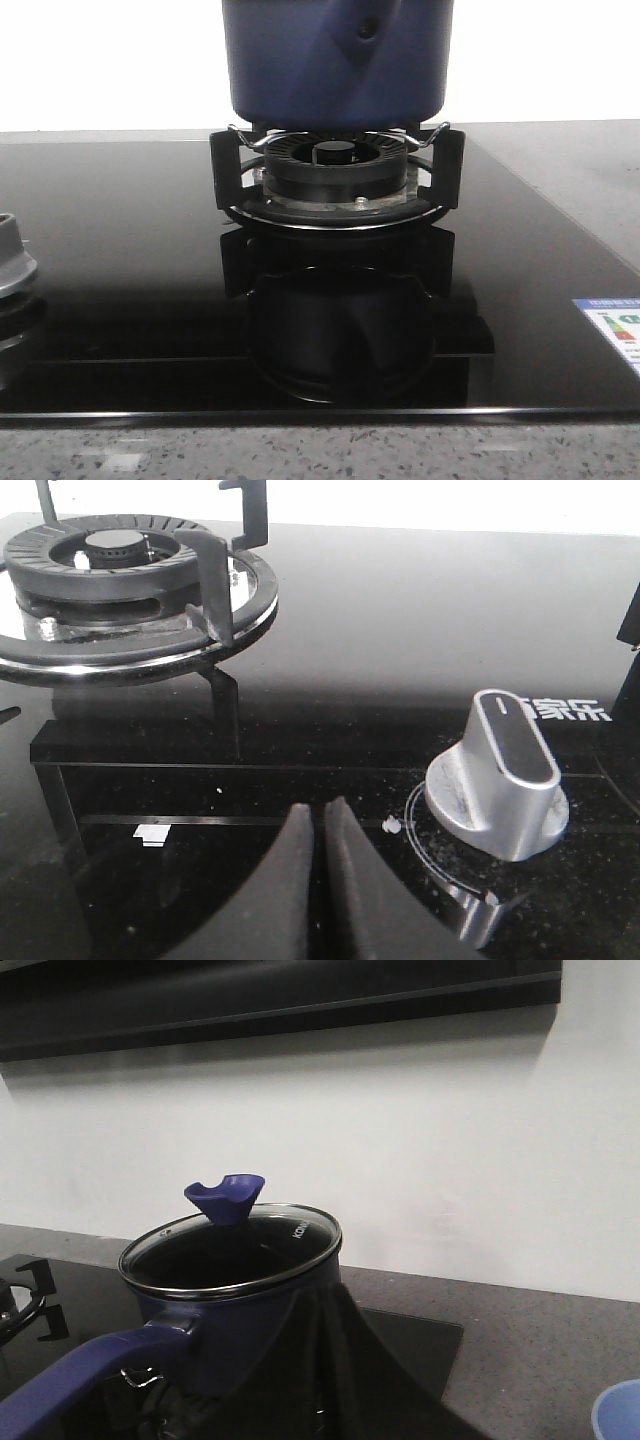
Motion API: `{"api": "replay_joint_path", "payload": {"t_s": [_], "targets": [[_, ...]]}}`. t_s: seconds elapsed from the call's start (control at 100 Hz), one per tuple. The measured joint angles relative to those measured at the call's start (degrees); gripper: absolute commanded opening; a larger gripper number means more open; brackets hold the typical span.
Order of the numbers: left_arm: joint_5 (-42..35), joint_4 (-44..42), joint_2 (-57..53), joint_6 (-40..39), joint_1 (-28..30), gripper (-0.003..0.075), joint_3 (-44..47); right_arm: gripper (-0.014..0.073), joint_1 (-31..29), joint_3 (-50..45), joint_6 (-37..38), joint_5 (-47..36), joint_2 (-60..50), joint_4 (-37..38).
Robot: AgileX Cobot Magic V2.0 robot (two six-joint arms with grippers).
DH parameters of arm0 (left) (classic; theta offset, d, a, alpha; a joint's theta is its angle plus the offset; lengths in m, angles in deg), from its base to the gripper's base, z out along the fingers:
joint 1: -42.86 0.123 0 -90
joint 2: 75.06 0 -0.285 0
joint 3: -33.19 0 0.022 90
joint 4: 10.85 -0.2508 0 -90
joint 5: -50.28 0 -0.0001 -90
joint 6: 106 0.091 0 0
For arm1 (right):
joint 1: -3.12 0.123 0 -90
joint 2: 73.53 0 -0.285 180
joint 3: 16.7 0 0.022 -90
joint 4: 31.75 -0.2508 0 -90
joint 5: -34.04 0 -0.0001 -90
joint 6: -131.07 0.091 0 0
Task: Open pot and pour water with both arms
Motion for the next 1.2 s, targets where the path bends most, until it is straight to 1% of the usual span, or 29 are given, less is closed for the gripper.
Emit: {"api": "replay_joint_path", "payload": {"t_s": [0.46,0.66,0.77,0.82,0.88,0.93,1.04,1.15,1.2], "targets": [[0.0,0.0,0.0,0.0,0.0,-0.0020,0.0,-0.0071,0.0,0.0,0.0,0.0,0.0,0.0],[0.0,0.1,0.0,0.0,0.0,-0.0020,0.0,-0.0071,0.0,-1.6,0.0,7.0,-0.1,0.0],[0.0,0.1,0.0,0.0,0.0,-0.0020,0.0,-0.0071,0.0,-2.4,-0.4,8.2,-0.1,-0.3],[0.0,0.1,0.0,0.0,0.0,-0.0020,0.0,-0.0071,0.0,-2.5,-2.6,8.7,-0.1,-0.8],[0.0,0.1,0.0,0.0,0.0,-0.0020,0.0,-0.0071,0.0,-2.5,-7.6,9.2,-0.1,-3.1],[0.0,0.1,0.0,0.0,0.0,-0.0020,0.0,-0.0071,0.0,-2.5,-11.4,10.0,-0.1,-6.4],[0.0,0.1,0.0,0.0,0.0,-0.0020,0.0,-0.0071,-0.8,-2.5,-18.4,12.4,-0.1,-16.4],[0.0,0.1,0.0,0.0,0.0,-0.0020,0.0,-0.0071,-5.2,-2.5,-26.0,12.5,-0.1,-26.0],[0.0,0.1,0.0,0.0,0.0,-0.0020,0.0,-0.0071,-8.3,-2.5,-31.4,11.7,-0.1,-29.8]]}}
